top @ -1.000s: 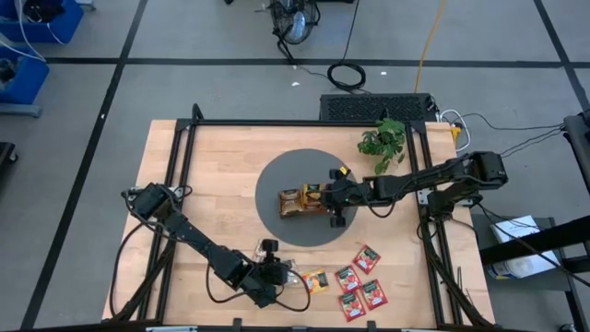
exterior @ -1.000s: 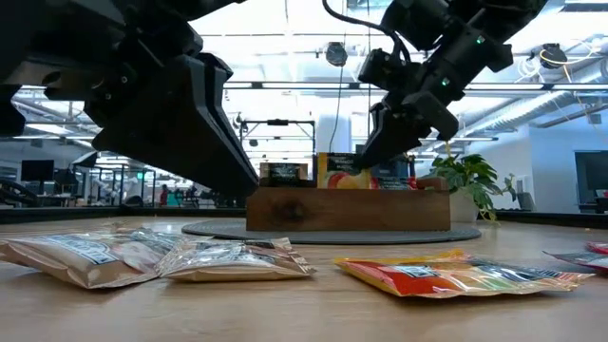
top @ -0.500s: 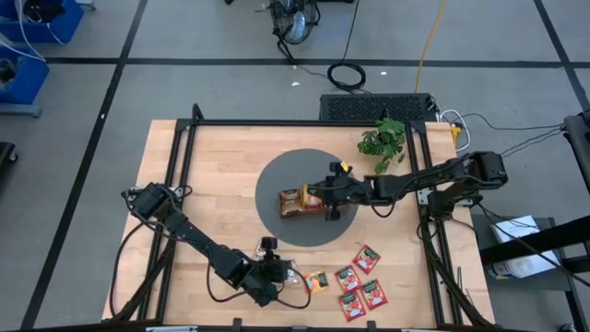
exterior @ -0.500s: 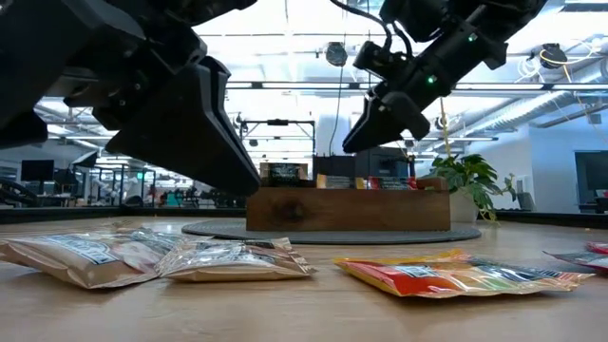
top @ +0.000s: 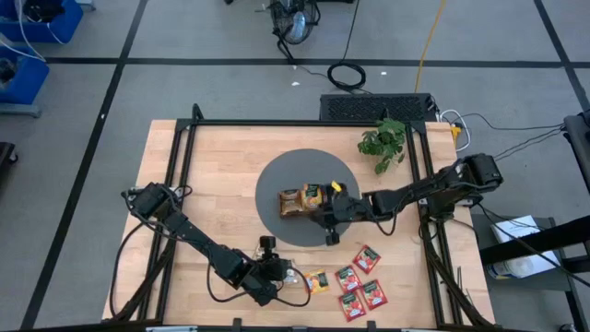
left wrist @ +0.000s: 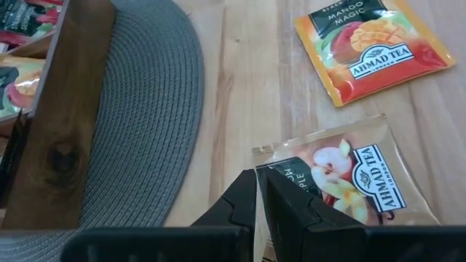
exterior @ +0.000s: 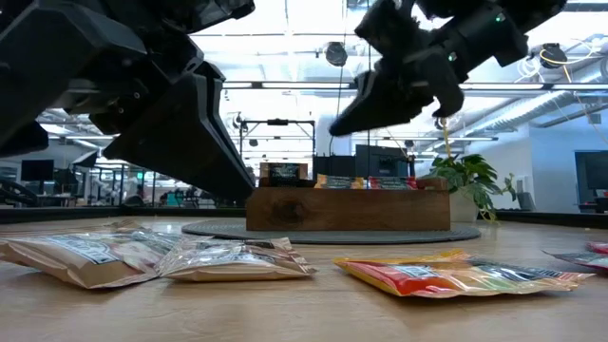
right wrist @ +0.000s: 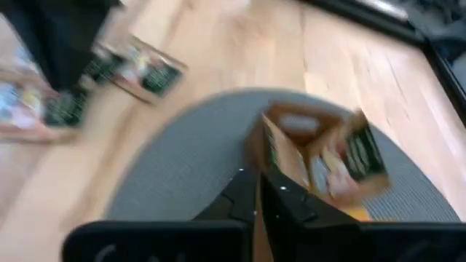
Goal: Pick & Place Tea
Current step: Adjust the gold tea bag in the wooden organizer
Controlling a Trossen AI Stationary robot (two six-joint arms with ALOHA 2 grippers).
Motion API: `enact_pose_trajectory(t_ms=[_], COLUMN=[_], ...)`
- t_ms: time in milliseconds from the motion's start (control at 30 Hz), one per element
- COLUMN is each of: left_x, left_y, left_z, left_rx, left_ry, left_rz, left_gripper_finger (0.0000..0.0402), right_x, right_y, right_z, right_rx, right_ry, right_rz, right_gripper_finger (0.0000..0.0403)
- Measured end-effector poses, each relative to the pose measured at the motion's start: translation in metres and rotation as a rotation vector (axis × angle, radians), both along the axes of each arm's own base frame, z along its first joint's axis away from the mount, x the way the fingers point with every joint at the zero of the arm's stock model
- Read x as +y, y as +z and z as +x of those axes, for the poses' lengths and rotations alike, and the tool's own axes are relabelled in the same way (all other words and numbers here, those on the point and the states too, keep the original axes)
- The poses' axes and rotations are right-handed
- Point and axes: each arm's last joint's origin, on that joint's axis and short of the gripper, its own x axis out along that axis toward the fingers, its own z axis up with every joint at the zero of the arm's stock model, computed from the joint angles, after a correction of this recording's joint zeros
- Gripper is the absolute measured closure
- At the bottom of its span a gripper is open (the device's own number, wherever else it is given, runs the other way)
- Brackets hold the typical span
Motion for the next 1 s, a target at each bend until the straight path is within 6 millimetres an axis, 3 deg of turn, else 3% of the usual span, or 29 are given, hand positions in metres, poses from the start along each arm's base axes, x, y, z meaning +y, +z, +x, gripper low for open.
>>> enact_pose_trajectory(t_ms=[167,333,600,1000], left_x=[0.0,0.001,0.002,0.002], left_y=[0.0,-0.001,-0.001,-0.002], left_z=[-0.001,-0.001,-0.002,-0.004], left_rx=[0.003,0.008,0.014,0.023], left_ry=[0.011,0.014,0.022,0.053], left_rz=[-0.006,0.004,0.007,-0.01], left_gripper_finger=[0.0366,0.0366,0.0366,0.0366], right_x=[0.017,0.01,-0.01,-0.048], right_y=[-0.017,-0.041,-0.041,-0.036], right_z=[0.01,0.022,0.051,0.058], right_rx=[-0.029,0.024,0.069,0.054], right_ry=[0.11,0.077,0.029,-0.093], right_rz=[0.064,0.083,0.041,0.004], right_gripper_finger=[0.0401,0.0402,0.0402,0.0403])
